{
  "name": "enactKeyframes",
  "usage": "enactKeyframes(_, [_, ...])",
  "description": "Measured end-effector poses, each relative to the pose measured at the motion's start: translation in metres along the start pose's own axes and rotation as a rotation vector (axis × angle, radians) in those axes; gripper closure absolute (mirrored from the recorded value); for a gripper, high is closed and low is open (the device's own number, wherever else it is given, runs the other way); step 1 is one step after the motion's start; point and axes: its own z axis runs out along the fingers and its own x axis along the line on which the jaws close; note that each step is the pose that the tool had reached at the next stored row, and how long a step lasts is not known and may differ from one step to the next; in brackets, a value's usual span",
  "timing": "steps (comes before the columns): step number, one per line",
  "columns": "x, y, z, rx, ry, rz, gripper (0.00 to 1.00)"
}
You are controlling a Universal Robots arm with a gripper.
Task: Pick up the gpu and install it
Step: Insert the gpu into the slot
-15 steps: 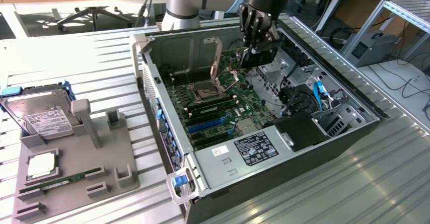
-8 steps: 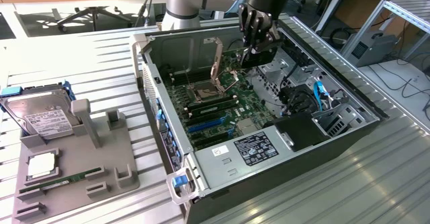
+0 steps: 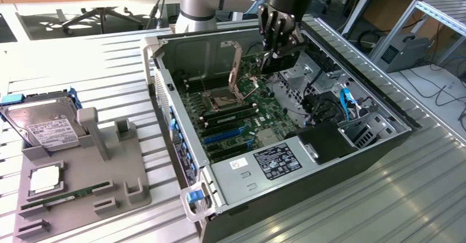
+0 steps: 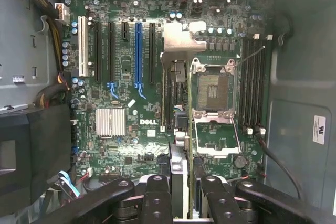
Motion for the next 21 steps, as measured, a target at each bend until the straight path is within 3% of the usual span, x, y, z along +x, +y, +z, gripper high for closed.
enactKeyframes(10, [0.0000, 0.0000, 0.0001, -0.0005, -0.0005, -0.017, 0.73])
enactKeyframes(20, [0.0000, 0.0000, 0.0011, 0.0007, 0.0007, 0.024, 0.73])
enactKeyframes(21, [0.0000, 0.0000, 0.0011, -0.0019, 0.0008, 0.025, 0.73])
